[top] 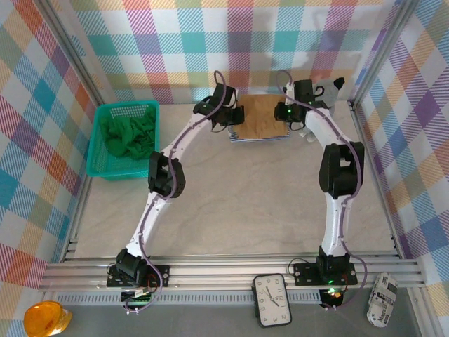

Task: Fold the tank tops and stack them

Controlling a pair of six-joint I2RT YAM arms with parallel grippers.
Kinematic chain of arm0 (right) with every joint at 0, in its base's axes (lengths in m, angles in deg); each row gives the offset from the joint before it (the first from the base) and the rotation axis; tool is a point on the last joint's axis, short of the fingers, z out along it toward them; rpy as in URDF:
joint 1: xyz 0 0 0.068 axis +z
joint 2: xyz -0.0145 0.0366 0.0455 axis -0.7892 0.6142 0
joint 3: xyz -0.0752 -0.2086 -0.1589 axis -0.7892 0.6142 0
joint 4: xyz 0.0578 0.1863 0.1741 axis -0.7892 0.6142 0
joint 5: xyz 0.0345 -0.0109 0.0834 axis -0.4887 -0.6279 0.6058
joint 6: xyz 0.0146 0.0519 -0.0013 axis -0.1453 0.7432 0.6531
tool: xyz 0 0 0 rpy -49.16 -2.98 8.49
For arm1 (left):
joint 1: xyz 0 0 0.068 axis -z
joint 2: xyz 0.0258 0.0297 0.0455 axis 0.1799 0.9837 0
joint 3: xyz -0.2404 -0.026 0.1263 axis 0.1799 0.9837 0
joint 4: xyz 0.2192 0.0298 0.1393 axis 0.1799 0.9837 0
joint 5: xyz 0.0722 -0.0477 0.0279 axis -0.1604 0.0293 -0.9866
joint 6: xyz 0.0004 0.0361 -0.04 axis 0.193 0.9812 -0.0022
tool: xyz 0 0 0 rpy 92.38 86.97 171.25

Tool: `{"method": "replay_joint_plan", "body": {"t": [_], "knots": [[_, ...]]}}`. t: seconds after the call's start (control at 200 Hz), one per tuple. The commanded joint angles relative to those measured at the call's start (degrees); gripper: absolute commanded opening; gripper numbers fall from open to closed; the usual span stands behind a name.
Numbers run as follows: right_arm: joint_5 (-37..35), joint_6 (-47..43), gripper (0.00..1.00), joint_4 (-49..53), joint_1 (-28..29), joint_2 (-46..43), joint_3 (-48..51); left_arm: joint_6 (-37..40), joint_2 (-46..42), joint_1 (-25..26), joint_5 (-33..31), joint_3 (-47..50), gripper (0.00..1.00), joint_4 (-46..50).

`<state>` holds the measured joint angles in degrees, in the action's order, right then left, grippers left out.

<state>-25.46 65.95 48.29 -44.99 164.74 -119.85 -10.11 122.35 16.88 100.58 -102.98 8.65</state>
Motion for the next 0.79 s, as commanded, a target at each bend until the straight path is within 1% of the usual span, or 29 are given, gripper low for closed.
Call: {"method": "replay_joint_plan", "body": {"t": [0.0,0.015,0.035,0.06,0.075,0.11,0.16,0.235,0.3,0.365,0.4,0.425,0.435,0.44,0.45,0.475,0.53,0.645,0.66,0.71,0.79], "knots": [[-1.91,-0.84,0.24,0.75,-1.05,4.32,-5.51,-0.57,3.36,-1.51,-0.38,-3.00,0.04,2.39],[-2.53,-0.87,0.29,1.02,-1.05,4.78,-6.21,-0.50,3.55,-1.54,-0.70,-2.95,0.09,2.29],[-3.49,-0.91,0.36,1.36,-1.05,5.04,-6.96,-0.34,3.88,-1.59,-1.34,-2.98,0.17,2.35],[-4.77,-1.07,0.42,1.89,-1.13,5.26,-7.92,-0.04,3.94,-1.78,-2.09,-2.95,0.28,2.36],[-5.64,-1.13,0.44,2.18,-1.14,5.26,-8.47,0.28,3.87,-1.85,-2.65,-3.00,0.33,2.36],[-6.81,-1.69,0.47,2.98,-1.22,4.98,-9.79,0.72,3.51,-2.05,-3.93,-3.01,0.40,2.62],[-8.59,-2.24,0.53,3.20,-1.24,3.60,-10.40,0.79,2.30,-2.40,-5.57,-3.01,0.48,3.39],[-9.36,-2.90,0.63,3.92,-1.36,0.60,-10.39,2.34,-0.72,-2.64,-7.54,-2.85,0.51,5.40],[-8.48,-2.68,0.74,3.61,-1.33,-2.85,-7.93,4.06,-4.12,-2.79,-9.68,-1.99,0.55,8.37],[-5.90,-2.24,0.77,3.62,-1.37,-6.56,-4.30,5.20,-8.92,-2.73,-10.38,1.73,0.57,10.27],[-3.86,-1.59,0.78,3.07,-1.32,-8.90,-1.24,5.84,-12.14,-2.78,-10.50,5.14,0.59,10.75],[-2.63,-1.07,0.79,2.45,-1.29,-10.79,1.14,6.33,-14.70,-2.73,-10.87,8.26,0.63,10.68],[-2.19,-0.84,0.81,2.25,-1.22,-11.52,2.10,6.53,-15.76,-2.77,-11.01,9.65,0.66,10.49],[-2.09,-0.73,0.84,2.14,-1.27,-11.88,2.62,6.58,-16.33,-2.75,-11.05,10.44,0.68,10.38],[-1.61,-0.54,0.87,1.95,-1.26,-12.56,3.55,6.79,-17.48,-2.77,-11.02,11.89,0.72,10.24],[-0.53,-0.24,0.90,1.80,-1.29,-14.31,5.69,7.16,-20.23,-2.83,-10.74,15.27,0.76,9.47],[1.65,0.27,0.92,1.78,-1.16,-18.12,10.42,8.41,-25.81,-2.85,-10.53,21.57,0.77,9.59],[6.15,1.13,0.93,-0.75,-0.25,-26.83,22.31,10.15,-37.20,-3.87,-11.90,35.77,0.78,10.52],[6.63,1.24,0.95,-0.81,-0.12,-27.78,23.69,10.34,-38.88,-4.13,-12.14,37.60,0.78,10.69],[7.38,1.52,1.00,-0.90,0.66,-30.80,27.96,10.86,-43.65,-5.58,-12.53,43.18,0.78,12.24],[9.22,2.32,0.99,-1.86,2.16,-35.67,34.60,12.87,-50.93,-8.50,-14.82,52.73,0.78,13.38]]}}
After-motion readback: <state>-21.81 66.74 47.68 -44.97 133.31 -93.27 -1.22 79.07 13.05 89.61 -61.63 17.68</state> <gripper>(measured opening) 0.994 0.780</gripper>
